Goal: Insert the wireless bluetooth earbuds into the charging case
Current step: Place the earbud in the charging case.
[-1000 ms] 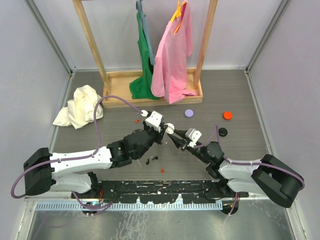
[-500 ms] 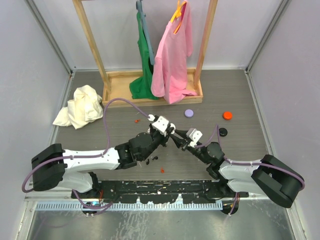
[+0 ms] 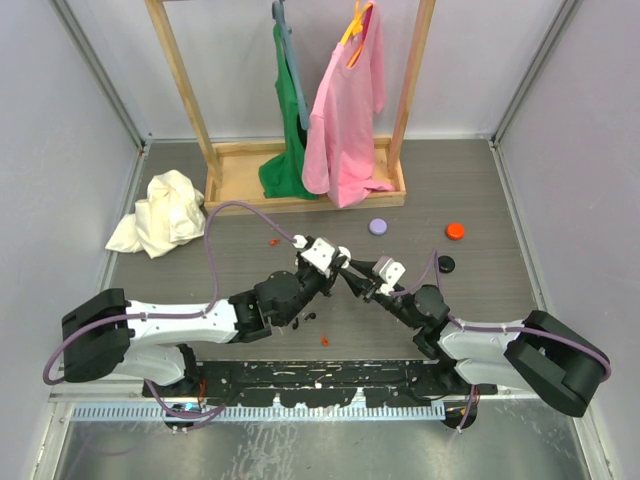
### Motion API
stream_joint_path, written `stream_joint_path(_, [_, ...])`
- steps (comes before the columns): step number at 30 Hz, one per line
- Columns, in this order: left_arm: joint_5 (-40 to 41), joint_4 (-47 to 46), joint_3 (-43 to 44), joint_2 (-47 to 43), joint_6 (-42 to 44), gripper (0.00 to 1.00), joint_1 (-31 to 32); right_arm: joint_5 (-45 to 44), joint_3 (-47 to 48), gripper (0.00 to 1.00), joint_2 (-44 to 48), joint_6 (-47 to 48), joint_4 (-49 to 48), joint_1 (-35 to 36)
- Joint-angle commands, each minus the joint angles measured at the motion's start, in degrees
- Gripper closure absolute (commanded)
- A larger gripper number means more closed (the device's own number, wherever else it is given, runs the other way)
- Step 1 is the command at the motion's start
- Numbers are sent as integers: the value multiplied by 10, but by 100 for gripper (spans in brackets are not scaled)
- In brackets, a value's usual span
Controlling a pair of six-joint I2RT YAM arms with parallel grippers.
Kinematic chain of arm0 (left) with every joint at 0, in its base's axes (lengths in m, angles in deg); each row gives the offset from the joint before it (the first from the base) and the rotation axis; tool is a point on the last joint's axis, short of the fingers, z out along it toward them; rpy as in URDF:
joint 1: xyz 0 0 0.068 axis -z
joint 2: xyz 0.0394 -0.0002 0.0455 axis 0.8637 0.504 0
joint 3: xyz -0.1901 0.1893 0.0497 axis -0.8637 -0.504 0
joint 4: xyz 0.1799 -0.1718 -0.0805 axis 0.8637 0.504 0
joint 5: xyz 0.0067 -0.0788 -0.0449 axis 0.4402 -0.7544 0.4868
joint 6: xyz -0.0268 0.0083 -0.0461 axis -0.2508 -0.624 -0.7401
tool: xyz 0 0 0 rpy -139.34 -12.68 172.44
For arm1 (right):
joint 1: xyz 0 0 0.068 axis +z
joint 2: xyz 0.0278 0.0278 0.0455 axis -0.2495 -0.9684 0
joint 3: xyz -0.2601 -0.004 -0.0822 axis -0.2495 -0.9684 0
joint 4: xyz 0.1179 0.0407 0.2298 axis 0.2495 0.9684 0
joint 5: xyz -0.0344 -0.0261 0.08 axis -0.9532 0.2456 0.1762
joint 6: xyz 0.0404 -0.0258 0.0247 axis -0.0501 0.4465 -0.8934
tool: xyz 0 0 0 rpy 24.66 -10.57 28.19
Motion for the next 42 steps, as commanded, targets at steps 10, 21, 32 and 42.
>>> stream_joint_path(10, [30, -84, -20, -1, 55, 100, 21, -19, -5, 99, 14, -4, -63, 1])
stream_joint_path(21, [68, -83, -19, 29, 64, 92, 46, -24, -7, 99, 16, -5, -67, 1])
stream_joint_path(32, [93, -84, -22, 37, 39, 78, 56, -24, -9, 99, 16, -5, -72, 1])
stream_joint_path(42, [87, 145, 68, -22, -99, 51, 58, -25, -8, 99, 13, -4, -71, 1])
